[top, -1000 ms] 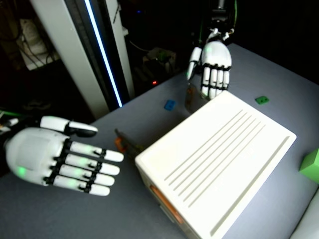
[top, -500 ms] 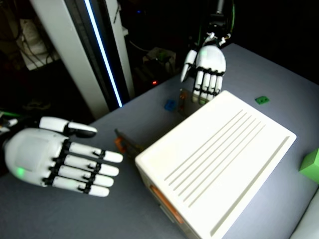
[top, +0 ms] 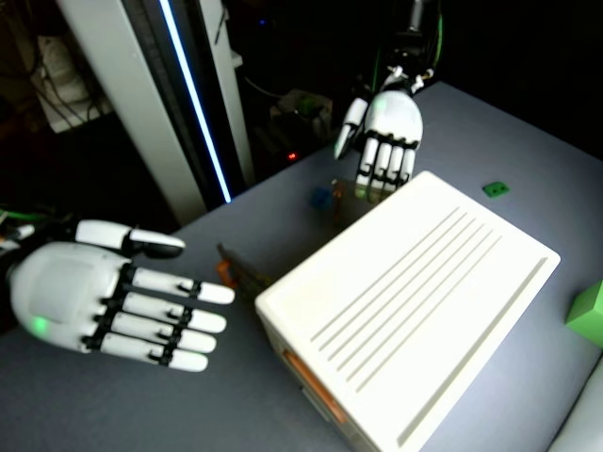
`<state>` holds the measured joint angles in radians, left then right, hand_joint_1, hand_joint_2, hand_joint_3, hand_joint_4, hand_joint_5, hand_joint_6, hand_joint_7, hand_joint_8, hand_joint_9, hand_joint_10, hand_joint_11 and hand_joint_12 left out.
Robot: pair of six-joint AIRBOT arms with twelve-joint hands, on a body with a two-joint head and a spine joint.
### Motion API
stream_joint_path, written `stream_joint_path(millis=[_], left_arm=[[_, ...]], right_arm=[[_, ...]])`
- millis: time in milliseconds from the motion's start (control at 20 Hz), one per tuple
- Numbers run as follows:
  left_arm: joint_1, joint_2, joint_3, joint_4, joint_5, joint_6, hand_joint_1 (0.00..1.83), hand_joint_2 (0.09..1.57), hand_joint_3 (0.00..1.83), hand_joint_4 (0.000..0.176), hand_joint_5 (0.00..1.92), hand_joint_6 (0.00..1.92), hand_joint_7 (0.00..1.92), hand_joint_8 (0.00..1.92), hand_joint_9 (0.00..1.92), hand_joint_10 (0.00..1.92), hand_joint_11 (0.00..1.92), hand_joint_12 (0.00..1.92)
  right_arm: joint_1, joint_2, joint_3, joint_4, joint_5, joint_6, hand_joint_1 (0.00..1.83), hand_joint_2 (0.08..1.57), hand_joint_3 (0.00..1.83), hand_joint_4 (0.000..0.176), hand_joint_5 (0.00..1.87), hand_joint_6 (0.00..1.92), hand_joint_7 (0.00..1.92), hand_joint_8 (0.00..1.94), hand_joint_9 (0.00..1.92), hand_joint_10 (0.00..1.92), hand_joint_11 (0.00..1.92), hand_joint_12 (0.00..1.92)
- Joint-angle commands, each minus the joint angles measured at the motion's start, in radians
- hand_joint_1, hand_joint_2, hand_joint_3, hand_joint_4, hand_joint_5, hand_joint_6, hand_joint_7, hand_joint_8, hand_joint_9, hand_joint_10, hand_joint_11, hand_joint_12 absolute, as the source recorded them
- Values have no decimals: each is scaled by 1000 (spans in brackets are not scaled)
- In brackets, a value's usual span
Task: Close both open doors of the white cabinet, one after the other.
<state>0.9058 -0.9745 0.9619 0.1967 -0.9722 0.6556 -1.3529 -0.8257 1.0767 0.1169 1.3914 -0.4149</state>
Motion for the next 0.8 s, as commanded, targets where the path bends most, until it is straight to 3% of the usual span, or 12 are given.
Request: stream_joint_path(millis=[0,250,300,450,500,650,750], left_arm=[[-17,-8,5,8,-110,-10,0,1544,0,0,70,2,49,1,79,3,14,284],[-51,-31,21,25,-97,-14,0,1543,0,0,114,0,82,1,104,1,20,334],[-54,-34,23,25,-96,-14,0,1544,0,0,108,0,84,2,103,0,16,335],[-67,-38,28,26,-97,-13,0,1543,0,0,92,0,79,0,89,0,1,316],[-68,-38,29,26,-97,-13,0,1542,0,0,90,0,74,0,85,0,0,298],[-68,-35,29,23,-101,-13,0,1560,6,0,110,7,101,10,119,12,45,317],[-67,-31,27,15,-105,-9,0,1559,0,0,112,1,95,1,119,2,6,384]], right_arm=[[1,1,2,26,120,11,0,1408,0,55,47,0,10,0,0,0,33,1],[1,0,2,25,120,11,0,1386,0,62,63,6,41,11,21,8,58,10],[1,-2,2,24,120,11,0,1385,0,53,67,6,49,11,31,10,73,14],[1,-2,2,21,120,14,0,1354,0,53,79,8,61,9,49,12,97,19],[1,-2,1,20,120,14,0,1337,0,46,89,3,76,4,65,6,117,13],[1,-2,1,13,120,14,0,1345,2,51,93,3,84,4,68,3,110,4],[1,-2,-1,7,119,14,0,1360,8,42,103,6,86,4,63,0,115,6]])
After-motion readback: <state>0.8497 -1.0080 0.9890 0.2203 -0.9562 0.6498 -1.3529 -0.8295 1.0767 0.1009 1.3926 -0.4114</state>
